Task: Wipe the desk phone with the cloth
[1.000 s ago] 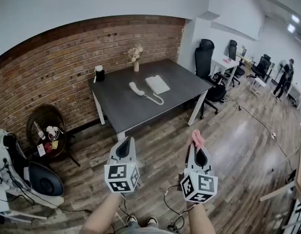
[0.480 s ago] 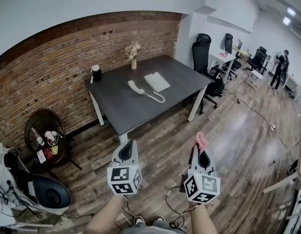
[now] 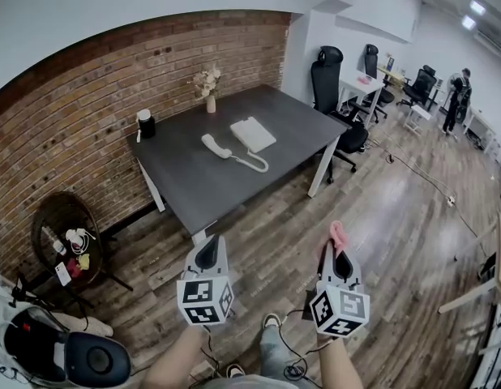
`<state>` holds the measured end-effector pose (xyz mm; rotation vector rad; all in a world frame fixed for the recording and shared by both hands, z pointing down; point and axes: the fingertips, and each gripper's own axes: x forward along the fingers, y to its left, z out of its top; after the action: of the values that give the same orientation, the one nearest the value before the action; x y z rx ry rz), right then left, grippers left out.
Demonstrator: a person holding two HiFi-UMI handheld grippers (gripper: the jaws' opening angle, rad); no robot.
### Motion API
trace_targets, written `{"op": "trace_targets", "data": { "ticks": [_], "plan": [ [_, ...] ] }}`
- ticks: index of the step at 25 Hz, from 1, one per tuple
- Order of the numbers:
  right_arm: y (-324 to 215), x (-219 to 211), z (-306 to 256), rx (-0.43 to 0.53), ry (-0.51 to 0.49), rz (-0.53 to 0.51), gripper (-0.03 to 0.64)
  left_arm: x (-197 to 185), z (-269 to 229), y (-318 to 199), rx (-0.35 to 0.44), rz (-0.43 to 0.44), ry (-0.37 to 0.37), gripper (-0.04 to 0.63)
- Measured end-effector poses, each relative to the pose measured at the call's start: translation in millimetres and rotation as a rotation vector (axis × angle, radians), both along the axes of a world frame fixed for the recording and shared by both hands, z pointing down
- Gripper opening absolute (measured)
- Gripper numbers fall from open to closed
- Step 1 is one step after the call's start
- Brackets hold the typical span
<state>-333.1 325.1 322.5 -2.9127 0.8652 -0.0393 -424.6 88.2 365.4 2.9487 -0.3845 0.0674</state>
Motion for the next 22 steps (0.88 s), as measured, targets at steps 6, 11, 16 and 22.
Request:
{"op": "trace_targets", "data": {
  "ticks": [6,11,16,22],
  "plan": [
    [-16.2,71.5,2.8,-0.007,0.013,-0.02,0.018,69.2,-0.7,-14.9,0.004,-0.019,0.007,0.003],
    [-33.4,153.7,-5.8,-0.015,0.01,-0.076,0.018,145.6,-10.3,-17.6,0.026,-0.027,-0.001,0.003],
    [-48.8,234.3,-10.0,-0.017,0.012,-0.12,0.018,219.2,-14.9,-22.8,0.037,-0.045,-0.001,0.003],
    [-55.7,306.9,-1.6,-0.049,0.016,-0.15,0.018,278.7,-6.7,-40.2,0.024,-0.114,-0.012,0.003]
  ]
}}
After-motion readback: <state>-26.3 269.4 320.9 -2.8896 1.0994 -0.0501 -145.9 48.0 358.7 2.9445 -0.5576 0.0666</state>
